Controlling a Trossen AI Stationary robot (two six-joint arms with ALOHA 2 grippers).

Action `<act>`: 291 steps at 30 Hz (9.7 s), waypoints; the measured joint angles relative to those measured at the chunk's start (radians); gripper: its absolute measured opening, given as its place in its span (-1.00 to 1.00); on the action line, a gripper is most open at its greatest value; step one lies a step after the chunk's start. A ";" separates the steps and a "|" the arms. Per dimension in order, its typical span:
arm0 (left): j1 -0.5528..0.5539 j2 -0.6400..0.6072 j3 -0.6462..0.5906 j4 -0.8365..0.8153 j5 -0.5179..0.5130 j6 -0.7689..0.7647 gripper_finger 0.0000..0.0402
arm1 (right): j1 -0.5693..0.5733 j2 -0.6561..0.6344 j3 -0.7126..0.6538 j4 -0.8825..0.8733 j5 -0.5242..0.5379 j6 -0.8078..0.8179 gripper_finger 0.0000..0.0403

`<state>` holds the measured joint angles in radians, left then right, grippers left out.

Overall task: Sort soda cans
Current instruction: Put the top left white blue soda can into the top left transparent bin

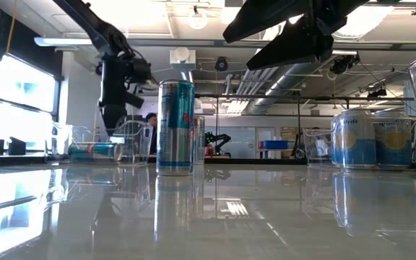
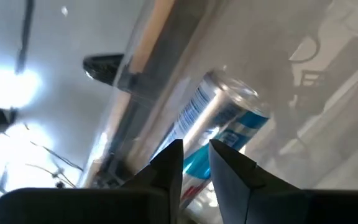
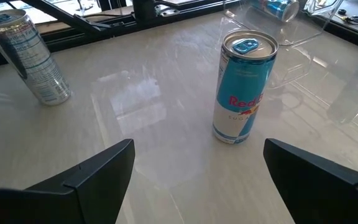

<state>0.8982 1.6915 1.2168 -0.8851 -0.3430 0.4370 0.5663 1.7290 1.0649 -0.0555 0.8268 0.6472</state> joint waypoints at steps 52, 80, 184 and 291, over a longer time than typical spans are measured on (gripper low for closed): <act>-0.071 0.131 0.000 -0.049 0.149 0.304 0.50 | -0.001 0.000 0.000 -0.008 0.000 0.022 0.76; -0.074 0.059 -0.002 -0.058 0.079 0.262 -0.02 | -0.003 0.000 0.000 -0.011 -0.005 0.026 0.76; -0.652 -0.528 0.003 1.015 0.818 -0.223 0.48 | -0.539 -0.270 0.001 0.804 -0.807 -0.600 0.11; -0.752 -0.320 -0.793 1.775 0.044 -0.441 0.08 | -0.267 -0.533 -0.183 -0.046 -0.277 -0.150 0.35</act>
<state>0.1464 1.3711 0.4241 0.8903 -0.2987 -0.0037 0.2994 1.1965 0.8816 -0.1018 0.5499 0.4974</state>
